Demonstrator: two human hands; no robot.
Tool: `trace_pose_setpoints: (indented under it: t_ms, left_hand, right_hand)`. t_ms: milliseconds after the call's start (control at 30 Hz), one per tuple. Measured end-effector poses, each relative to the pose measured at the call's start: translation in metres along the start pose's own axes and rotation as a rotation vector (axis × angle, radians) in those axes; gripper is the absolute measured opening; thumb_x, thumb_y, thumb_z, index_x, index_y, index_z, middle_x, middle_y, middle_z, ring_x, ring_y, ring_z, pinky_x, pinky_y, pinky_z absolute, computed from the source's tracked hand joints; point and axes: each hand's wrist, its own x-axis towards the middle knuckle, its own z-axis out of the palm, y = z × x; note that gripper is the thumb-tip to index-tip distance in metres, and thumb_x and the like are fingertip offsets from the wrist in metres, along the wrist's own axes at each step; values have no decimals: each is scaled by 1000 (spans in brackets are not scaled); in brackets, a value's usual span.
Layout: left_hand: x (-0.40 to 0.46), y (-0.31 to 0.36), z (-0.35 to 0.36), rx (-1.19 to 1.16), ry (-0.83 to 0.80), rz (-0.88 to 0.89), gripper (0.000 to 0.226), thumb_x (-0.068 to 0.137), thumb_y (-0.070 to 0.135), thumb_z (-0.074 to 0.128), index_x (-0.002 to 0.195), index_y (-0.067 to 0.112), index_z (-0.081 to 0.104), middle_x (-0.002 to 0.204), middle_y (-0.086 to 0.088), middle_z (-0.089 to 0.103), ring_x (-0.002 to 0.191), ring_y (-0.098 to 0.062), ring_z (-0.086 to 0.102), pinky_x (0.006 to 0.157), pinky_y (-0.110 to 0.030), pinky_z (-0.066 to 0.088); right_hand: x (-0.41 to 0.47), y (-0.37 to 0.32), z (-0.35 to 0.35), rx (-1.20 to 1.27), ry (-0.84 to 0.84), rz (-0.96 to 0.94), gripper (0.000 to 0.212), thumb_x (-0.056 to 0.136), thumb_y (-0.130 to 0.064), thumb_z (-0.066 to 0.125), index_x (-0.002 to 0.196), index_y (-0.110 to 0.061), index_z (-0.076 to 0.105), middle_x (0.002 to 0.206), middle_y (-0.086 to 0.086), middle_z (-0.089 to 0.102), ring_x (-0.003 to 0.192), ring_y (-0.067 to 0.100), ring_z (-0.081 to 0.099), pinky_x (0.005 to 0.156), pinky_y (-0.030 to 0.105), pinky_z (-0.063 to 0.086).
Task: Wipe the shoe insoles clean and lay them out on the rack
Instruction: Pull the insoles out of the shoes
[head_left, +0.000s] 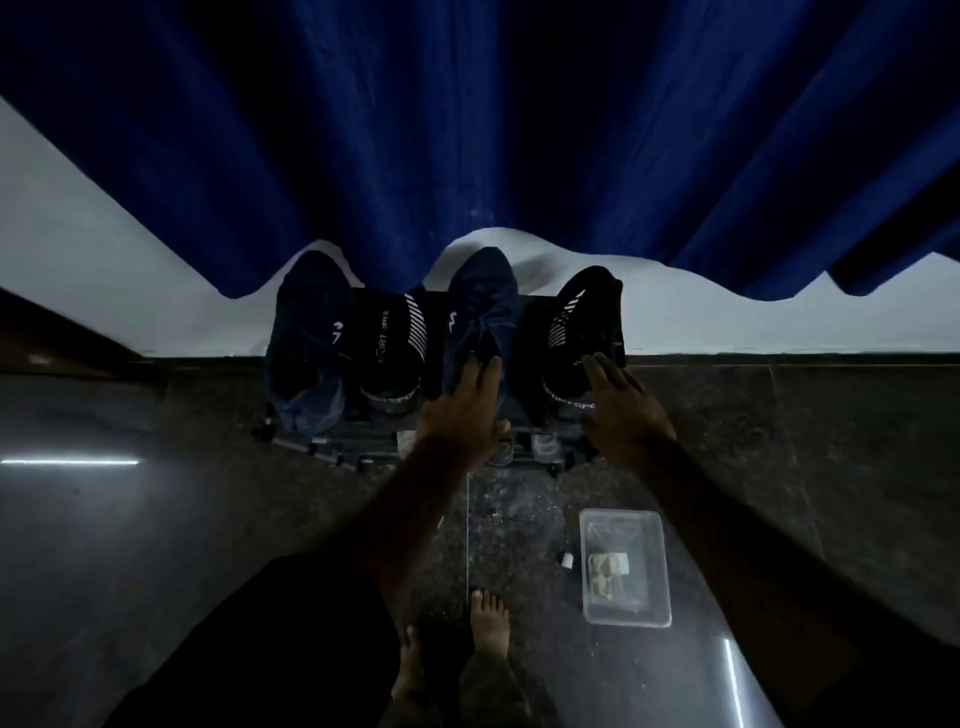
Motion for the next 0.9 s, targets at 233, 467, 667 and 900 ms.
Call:
trace_pose_setpoints:
  t_ms: [233,467,667,900]
  left_hand:
    - [31,-6,25,113,-103,-117,53,97,27,54,144,17,32,145,-9,43,120,-36,55,88,-45,49]
    - [38,-11,29,245,-13,-71,42,99,22,52,139,17,39,134,-7,55,115,-31,61,84,-39,50]
    - [17,-12,12,246,113,13,39,98,24,53,134,17,41,135,-3,54,108,-30,65,79,-37,53]
    - [-27,-29,-16,148,311,105,37,86,26,70,119,15,58,118,-4,62,91,-28,70,64,-34,53]
  right_hand:
    - [22,3,29,2,-102,75,50,89,-19,58,136,-15,41,135,15,50,115,38,57,87,41,49]
    - [28,-1,38,-58,27,92,24,95,-9,50,119,-9,54,116,20,63,104,41,62,82,44,52]
    - [4,-10,21,-23,112,2,25,95,-13,53,120,-9,54,118,17,63,101,39,64,81,44,53]
    - [-24,-48,-10,-47,245,-149,23,94,-16,59,115,-8,58,112,14,66,93,36,67,72,40,52]
